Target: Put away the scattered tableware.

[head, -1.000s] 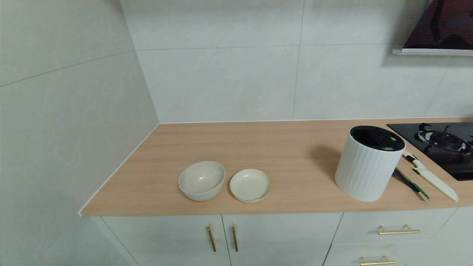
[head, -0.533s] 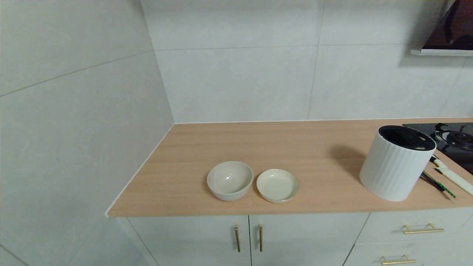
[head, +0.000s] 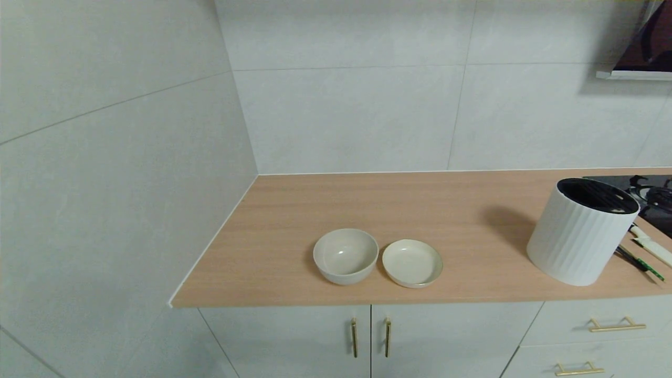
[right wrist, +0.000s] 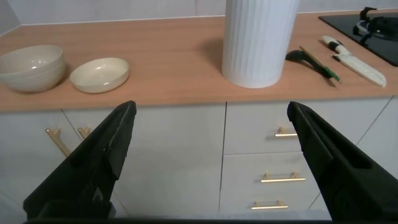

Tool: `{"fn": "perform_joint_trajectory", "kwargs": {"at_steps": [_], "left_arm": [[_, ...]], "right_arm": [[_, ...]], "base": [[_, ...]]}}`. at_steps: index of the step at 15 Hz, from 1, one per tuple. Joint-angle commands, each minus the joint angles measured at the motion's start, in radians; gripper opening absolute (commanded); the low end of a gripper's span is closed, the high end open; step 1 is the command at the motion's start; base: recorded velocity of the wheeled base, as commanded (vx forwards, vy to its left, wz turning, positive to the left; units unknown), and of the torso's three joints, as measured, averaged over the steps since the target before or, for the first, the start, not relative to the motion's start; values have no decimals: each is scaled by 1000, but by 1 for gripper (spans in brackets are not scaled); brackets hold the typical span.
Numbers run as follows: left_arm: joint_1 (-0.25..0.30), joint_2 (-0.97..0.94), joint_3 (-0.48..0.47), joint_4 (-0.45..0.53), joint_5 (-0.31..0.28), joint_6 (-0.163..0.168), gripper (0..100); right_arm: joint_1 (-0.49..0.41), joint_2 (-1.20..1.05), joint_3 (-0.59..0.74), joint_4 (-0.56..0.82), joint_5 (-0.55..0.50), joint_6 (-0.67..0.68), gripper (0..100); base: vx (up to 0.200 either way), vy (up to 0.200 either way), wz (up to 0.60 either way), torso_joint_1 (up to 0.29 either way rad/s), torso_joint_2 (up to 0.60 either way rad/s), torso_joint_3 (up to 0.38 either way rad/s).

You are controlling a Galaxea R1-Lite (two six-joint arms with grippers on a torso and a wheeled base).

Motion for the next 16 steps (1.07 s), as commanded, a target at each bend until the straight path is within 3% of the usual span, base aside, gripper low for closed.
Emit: {"fn": "perform_joint_trajectory", "kwargs": {"at_steps": [1, 9, 16], "left_arm": [[0, 0, 0, 0, 0, 0, 100], [0, 0, 0, 0, 0, 0, 100], [0, 0, 0, 0, 0, 0, 100]], "right_arm": [[0, 0, 0, 0, 0, -4, 100], [0, 0, 0, 0, 2, -4, 100], [0, 0, 0, 0, 2, -4, 100]], "base": [[0, 0, 0, 0, 0, 0], [0, 0, 0, 0, 0, 0], [0, 0, 0, -192, 424, 223]]}}
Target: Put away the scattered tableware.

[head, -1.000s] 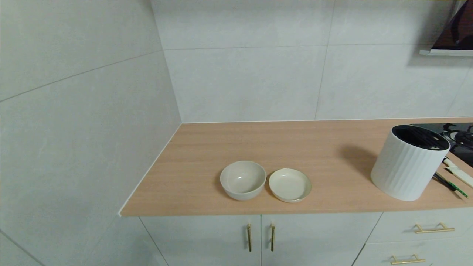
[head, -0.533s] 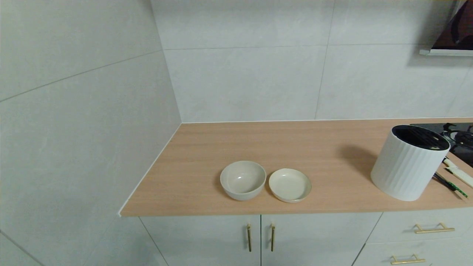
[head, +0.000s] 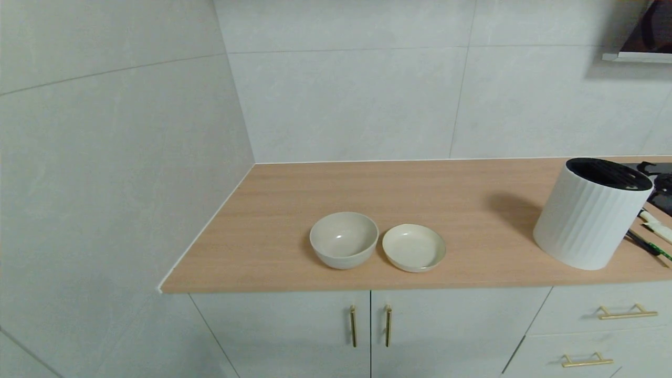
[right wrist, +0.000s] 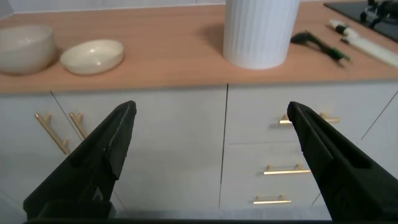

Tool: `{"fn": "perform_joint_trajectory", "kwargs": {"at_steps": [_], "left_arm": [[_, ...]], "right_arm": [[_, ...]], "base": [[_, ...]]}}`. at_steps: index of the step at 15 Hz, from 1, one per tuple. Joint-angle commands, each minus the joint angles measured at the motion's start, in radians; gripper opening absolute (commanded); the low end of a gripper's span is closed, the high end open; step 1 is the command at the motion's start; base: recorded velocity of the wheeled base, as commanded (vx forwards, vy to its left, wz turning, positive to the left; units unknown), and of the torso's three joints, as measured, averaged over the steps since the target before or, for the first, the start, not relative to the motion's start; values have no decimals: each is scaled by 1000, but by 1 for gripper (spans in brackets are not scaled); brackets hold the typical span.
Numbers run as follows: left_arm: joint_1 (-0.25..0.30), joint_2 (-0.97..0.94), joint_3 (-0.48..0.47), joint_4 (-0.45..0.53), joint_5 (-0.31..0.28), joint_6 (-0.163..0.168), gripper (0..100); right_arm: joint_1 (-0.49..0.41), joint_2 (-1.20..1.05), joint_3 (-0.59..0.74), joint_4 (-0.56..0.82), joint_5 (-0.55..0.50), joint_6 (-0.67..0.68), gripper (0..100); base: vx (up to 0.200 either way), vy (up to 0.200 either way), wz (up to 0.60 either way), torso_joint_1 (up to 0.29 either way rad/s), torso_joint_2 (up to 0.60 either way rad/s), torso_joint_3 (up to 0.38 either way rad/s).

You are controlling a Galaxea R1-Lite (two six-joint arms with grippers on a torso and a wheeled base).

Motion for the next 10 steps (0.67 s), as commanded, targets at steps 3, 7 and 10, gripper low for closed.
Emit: {"fn": "perform_joint_trajectory", "kwargs": {"at_steps": [3, 7, 10], "left_arm": [[0, 0, 0, 0, 1, -1, 100], [0, 0, 0, 0, 1, -1, 100], [0, 0, 0, 0, 1, -1, 100]], "right_arm": [[0, 0, 0, 0, 0, 0, 100], [0, 0, 0, 0, 0, 0, 100], [0, 0, 0, 0, 0, 0, 100]], "base": [[0, 0, 0, -248, 546, 304], [0, 0, 0, -237, 533, 298], [0, 0, 0, -220, 512, 295]]}}
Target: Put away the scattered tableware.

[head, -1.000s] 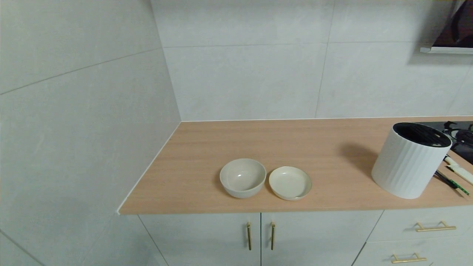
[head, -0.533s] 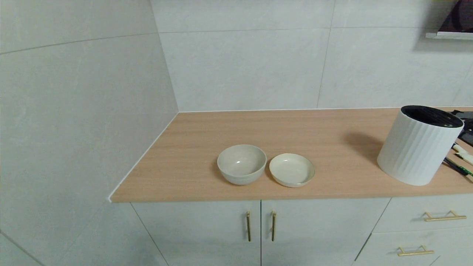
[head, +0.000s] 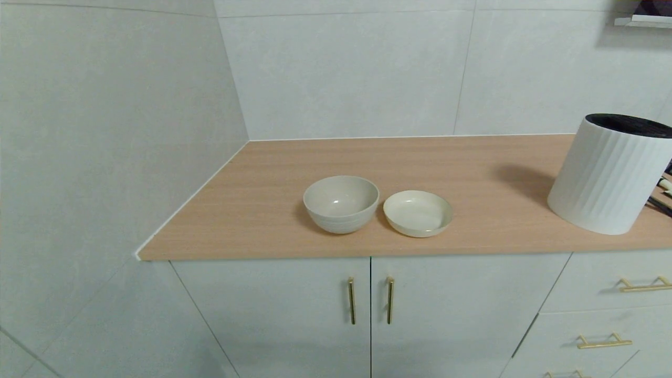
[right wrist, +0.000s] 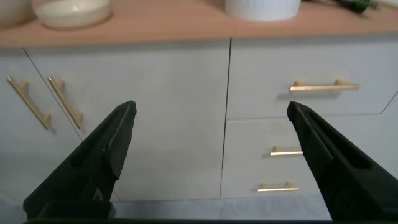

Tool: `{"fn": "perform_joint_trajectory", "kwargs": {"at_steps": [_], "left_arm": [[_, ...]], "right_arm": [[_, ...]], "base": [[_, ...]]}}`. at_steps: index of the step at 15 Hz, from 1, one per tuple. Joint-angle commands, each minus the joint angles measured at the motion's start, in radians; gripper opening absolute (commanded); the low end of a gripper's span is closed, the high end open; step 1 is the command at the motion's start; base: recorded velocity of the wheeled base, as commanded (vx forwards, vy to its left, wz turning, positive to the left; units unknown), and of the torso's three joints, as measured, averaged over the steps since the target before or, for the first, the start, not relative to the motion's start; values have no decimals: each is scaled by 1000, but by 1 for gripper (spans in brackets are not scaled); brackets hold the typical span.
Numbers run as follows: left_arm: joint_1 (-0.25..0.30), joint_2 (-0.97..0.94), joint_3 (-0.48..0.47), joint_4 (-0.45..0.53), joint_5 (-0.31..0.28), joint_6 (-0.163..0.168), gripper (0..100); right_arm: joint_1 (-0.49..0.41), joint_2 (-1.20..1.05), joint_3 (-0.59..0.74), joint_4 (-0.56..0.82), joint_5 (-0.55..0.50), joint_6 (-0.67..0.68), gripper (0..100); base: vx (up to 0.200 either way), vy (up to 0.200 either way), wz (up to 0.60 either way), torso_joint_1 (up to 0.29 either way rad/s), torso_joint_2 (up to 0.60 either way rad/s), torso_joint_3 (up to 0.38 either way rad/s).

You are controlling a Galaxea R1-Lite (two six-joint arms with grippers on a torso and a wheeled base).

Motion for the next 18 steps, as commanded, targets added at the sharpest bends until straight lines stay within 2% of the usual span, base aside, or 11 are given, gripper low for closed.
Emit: {"fn": "perform_joint_trajectory", "kwargs": {"at_steps": [1, 11, 18], "left_arm": [[0, 0, 0, 0, 0, -1, 100], [0, 0, 0, 0, 0, -1, 100], [0, 0, 0, 0, 0, -1, 100]], "right_arm": [[0, 0, 0, 0, 0, 0, 100], [0, 0, 0, 0, 0, 0, 100], [0, 0, 0, 0, 0, 0, 100]], "base": [[0, 0, 0, -203, 510, 290], [0, 0, 0, -179, 474, 291], [0, 0, 0, -106, 396, 278]]}}
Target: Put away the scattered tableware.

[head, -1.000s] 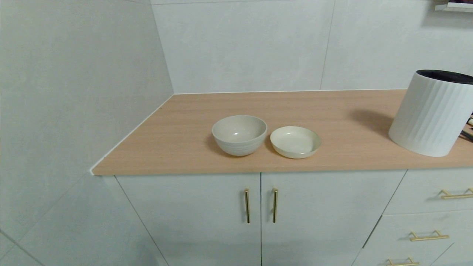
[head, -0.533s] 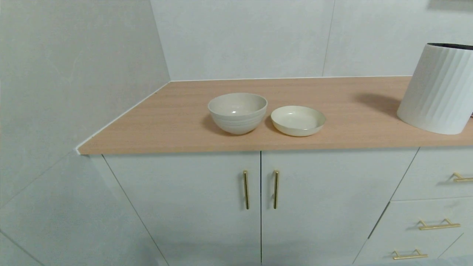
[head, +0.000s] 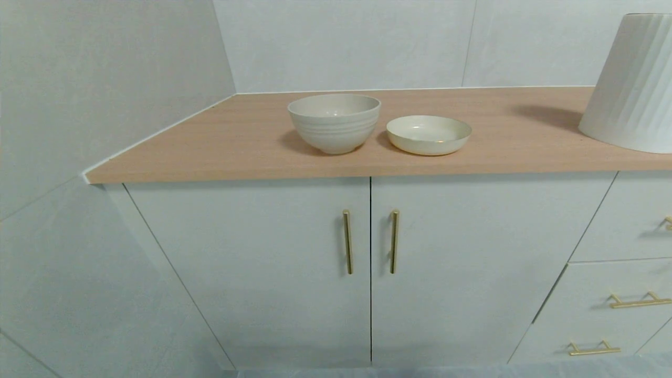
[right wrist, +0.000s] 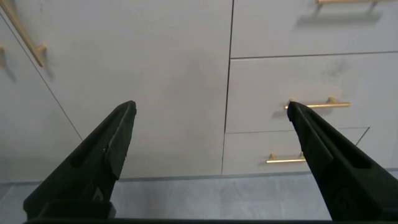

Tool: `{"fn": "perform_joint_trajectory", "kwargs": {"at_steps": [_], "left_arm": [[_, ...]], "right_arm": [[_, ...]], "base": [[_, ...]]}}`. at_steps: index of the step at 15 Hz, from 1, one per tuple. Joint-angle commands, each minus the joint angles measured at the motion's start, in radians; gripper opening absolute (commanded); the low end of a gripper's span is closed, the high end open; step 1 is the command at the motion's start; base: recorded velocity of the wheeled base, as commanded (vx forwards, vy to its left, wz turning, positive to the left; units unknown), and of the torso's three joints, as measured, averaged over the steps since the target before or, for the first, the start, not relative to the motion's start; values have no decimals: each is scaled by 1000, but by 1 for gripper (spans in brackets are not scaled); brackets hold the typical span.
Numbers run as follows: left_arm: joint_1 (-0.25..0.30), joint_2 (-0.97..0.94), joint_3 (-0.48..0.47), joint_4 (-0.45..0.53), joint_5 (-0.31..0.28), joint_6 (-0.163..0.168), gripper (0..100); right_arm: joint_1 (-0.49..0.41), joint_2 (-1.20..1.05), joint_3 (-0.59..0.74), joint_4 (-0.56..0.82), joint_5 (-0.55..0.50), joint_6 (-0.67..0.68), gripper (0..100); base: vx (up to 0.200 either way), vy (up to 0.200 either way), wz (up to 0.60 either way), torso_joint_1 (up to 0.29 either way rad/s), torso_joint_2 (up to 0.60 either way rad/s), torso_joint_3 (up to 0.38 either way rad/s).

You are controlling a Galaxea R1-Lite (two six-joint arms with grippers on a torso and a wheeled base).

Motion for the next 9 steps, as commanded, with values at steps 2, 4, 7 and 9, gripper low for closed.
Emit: {"fn": "perform_joint_trajectory", "kwargs": {"at_steps": [2, 4, 7, 9], "left_arm": [[0, 0, 0, -1, 0, 0, 100], [0, 0, 0, -1, 0, 0, 100], [0, 0, 0, -1, 0, 0, 100], [0, 0, 0, -1, 0, 0, 100]], "right_arm": [[0, 0, 0, 0, 0, 0, 100], [0, 0, 0, 0, -1, 0, 100], [0, 0, 0, 0, 0, 0, 100], [0, 0, 0, 0, 0, 0, 100]], "base": [[0, 0, 0, -27, 80, 54], [0, 0, 0, 0, 0, 0], [0, 0, 0, 0, 0, 0], [0, 0, 0, 0, 0, 0]]}}
